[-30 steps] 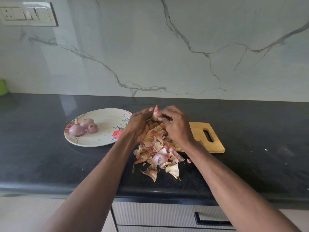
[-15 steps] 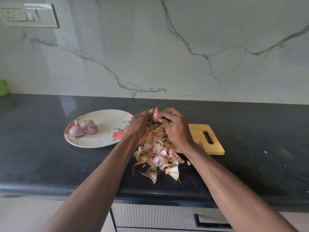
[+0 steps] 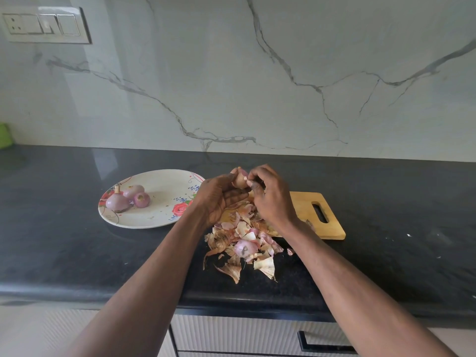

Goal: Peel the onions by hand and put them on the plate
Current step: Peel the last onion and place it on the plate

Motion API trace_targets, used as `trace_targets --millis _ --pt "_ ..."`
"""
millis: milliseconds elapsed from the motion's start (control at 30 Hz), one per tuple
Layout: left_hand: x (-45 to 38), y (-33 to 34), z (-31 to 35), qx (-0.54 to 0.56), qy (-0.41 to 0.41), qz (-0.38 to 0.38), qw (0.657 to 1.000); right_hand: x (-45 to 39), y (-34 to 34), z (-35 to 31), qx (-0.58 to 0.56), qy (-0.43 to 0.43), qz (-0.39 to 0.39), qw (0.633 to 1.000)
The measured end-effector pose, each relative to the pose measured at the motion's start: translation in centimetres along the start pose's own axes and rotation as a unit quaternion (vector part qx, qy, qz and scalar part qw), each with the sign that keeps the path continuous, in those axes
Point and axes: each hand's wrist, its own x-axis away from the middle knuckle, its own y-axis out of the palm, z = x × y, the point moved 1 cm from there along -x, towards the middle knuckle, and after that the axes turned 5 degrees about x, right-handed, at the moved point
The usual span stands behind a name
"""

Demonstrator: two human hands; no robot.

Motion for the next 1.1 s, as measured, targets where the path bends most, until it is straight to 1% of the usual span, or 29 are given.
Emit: trace_targets --millis 133,267,333,400,533,700,833,1000,1100 --pt "-0.1 -0.12 0.32 0.02 0.005 0.016 1.0 -0.05 0.05 0.06 0.025 -0.004 -0.037 0.999" --pt "-0.15 -0.28 0.46 0.054 0.003 0.011 0.998 0.18 0.22 0.02 0.056 0.028 -0.068 0.996" --pt "-0.24 -0.35 0.52 0.064 0.002 0.006 0.998 0.2 0.1 -0.07 0.059 0.042 -0.053 0.996" --pt "-0.32 -0.37 0.51 0.066 0.003 0.0 0.998 0.11 -0.19 -0.19 0.037 0.048 -0.026 0.998" --pt "-0.33 -0.22 0.2 0.028 0.003 -0.009 1.0 -0.24 -0.64 -0.47 -0.012 0.053 0.016 0.998" --pt "-0.3 -0.06 -0.04 -0.015 0.005 -0.017 1.0 -0.07 -0.22 -0.52 -0.01 0.054 0.011 0.998" --pt "-0.4 -0.19 -0.01 -0.004 0.009 -0.007 1.0 -0.02 -0.09 -0.42 0.006 0.048 0.014 0.999" --pt "-0.2 0.03 -0.06 -0.003 0.009 -0.018 1.0 0.06 0.12 -0.32 0.023 0.025 -0.005 0.999" --pt "-0.05 0.24 -0.01 0.022 0.005 0.004 1.0 0.26 0.32 -0.32 0.056 0.009 -0.018 0.998"
